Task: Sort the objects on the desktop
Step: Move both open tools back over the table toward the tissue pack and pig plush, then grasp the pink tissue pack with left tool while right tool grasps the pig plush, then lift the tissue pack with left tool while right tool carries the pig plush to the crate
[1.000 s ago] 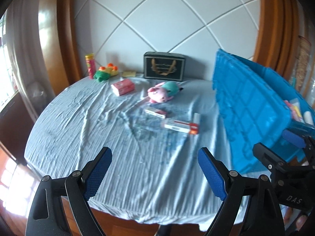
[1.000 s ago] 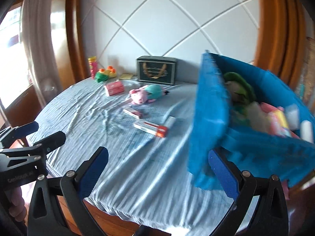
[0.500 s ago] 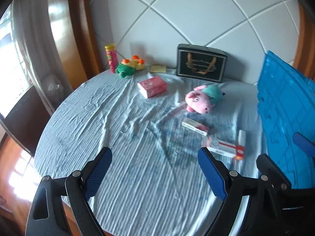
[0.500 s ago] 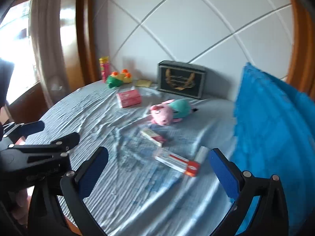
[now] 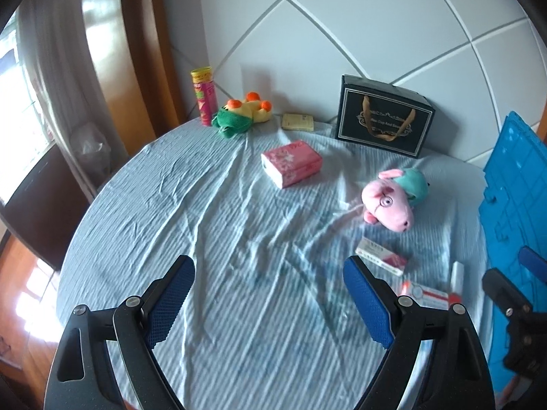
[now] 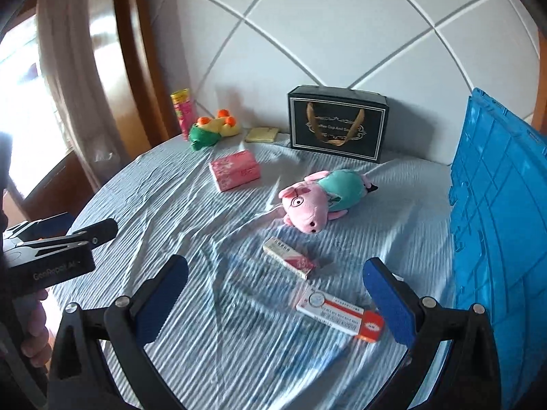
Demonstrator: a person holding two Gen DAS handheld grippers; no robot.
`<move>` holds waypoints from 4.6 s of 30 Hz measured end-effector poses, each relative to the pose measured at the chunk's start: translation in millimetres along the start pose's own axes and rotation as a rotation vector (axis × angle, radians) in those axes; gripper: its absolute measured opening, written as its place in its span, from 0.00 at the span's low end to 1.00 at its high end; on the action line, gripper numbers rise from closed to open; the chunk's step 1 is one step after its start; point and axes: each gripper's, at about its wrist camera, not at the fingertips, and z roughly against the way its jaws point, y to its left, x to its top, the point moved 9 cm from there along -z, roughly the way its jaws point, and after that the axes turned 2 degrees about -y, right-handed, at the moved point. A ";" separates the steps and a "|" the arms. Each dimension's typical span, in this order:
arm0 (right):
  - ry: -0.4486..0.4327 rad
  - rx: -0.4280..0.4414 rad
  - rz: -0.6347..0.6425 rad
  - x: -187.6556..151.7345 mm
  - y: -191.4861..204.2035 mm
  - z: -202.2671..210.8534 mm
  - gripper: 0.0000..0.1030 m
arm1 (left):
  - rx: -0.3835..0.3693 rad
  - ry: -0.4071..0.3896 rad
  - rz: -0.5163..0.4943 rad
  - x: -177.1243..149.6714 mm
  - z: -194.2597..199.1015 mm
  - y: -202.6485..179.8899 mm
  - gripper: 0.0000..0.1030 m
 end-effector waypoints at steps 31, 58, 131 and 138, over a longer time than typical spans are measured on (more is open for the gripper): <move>0.294 -0.273 -0.410 39.0 -93.7 -303.5 1.00 | -0.122 0.172 -0.252 131.2 -373.5 -69.0 0.96; 0.380 -0.259 -0.262 13.4 -116.8 -323.9 1.00 | -0.108 0.260 -0.279 76.3 -353.5 -76.7 0.90; -0.441 -0.471 -0.117 -10.9 -167.5 367.2 0.79 | -0.433 -0.436 -0.231 -9.3 292.3 -249.9 0.84; -0.425 -0.502 -0.093 -32.9 -284.9 420.2 0.79 | -0.466 -0.415 -0.269 -37.8 325.1 -383.9 0.84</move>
